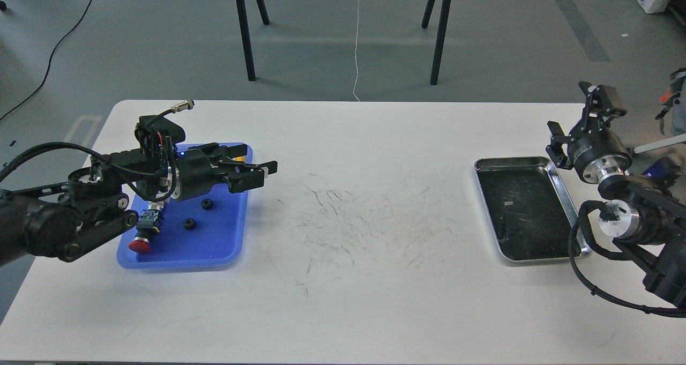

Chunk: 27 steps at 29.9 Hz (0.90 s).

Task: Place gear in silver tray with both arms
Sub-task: 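Reach the left gripper down into the blue tray toward the black gear, then close the left gripper on the black gear in the blue tray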

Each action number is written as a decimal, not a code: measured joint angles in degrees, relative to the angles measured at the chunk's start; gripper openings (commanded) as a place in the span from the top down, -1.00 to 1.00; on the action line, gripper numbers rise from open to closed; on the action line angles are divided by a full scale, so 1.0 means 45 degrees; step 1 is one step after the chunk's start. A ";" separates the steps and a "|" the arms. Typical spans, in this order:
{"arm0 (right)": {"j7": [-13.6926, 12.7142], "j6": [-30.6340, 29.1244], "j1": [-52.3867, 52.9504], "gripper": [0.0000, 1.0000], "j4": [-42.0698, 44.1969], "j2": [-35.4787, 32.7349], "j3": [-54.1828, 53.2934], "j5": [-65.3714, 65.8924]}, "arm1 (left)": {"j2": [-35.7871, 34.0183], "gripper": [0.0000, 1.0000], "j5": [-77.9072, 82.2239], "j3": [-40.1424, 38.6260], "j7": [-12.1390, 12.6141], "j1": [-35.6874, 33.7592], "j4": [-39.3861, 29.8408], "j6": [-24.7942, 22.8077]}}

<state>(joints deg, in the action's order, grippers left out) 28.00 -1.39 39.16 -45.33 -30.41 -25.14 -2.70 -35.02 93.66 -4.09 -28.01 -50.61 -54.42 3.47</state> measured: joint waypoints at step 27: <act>0.0000 -0.0004 0.0377 -0.97 -0.0028 -0.0175 0.0036 0.0012 | -0.0983 -0.54 0.2976 0.2376 0.0002 -0.0216 0.0750 0.1306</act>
<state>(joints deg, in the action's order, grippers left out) 28.00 -1.41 40.85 -45.45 -31.20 -24.98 -2.64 -39.45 107.05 6.60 -28.00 -51.59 -51.05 9.35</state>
